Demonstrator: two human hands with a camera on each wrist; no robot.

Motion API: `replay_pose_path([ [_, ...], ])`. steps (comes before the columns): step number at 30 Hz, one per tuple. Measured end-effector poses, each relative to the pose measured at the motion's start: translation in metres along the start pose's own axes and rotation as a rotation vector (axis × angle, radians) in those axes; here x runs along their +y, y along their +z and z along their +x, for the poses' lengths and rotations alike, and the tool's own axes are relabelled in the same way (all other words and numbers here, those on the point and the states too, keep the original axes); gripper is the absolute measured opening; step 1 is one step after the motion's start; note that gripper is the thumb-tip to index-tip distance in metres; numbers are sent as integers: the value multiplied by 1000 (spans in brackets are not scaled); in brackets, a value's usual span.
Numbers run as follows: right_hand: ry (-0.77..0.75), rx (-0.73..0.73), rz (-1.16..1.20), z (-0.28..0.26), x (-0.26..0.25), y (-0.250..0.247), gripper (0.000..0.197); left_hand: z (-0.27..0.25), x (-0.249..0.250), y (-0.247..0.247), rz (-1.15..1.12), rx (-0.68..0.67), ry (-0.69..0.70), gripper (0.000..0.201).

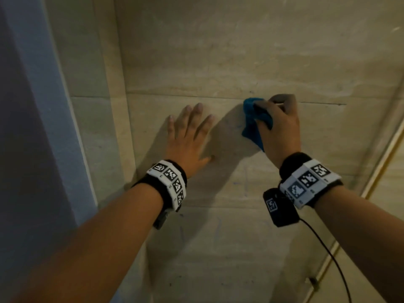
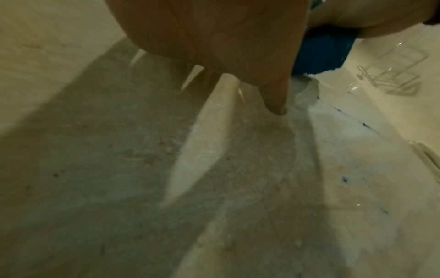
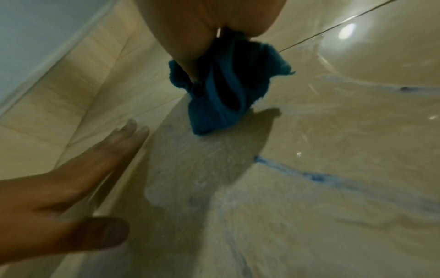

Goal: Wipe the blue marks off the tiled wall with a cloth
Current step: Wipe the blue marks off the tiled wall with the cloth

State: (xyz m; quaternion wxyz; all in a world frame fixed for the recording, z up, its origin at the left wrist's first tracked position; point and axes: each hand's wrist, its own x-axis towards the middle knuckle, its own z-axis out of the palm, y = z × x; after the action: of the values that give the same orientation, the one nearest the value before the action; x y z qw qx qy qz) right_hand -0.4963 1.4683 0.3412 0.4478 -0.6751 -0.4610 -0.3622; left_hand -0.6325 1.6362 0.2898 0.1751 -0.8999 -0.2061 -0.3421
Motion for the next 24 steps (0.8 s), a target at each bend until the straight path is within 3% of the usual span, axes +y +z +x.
replay_pose_path([
  [6, -202, 62, -64, 21, -3, 27, 26, 5, -1, 18, 53, -19, -28, 132],
  [10, -457, 37, -173, 2, 4, 49, 26, 5, -2, 25, 65, -5, -30, 137],
  [15, -613, -7, -353, -22, 28, 56, 35, 6, -3, 29, 70, 26, -25, 138],
  [21, -526, 170, -362, 20, 21, 40, 29, 6, -3, 30, 78, 31, -17, 141],
  [24, -525, 163, -315, 32, 9, 46, 25, 6, -2, 27, 94, 14, -28, 137],
])
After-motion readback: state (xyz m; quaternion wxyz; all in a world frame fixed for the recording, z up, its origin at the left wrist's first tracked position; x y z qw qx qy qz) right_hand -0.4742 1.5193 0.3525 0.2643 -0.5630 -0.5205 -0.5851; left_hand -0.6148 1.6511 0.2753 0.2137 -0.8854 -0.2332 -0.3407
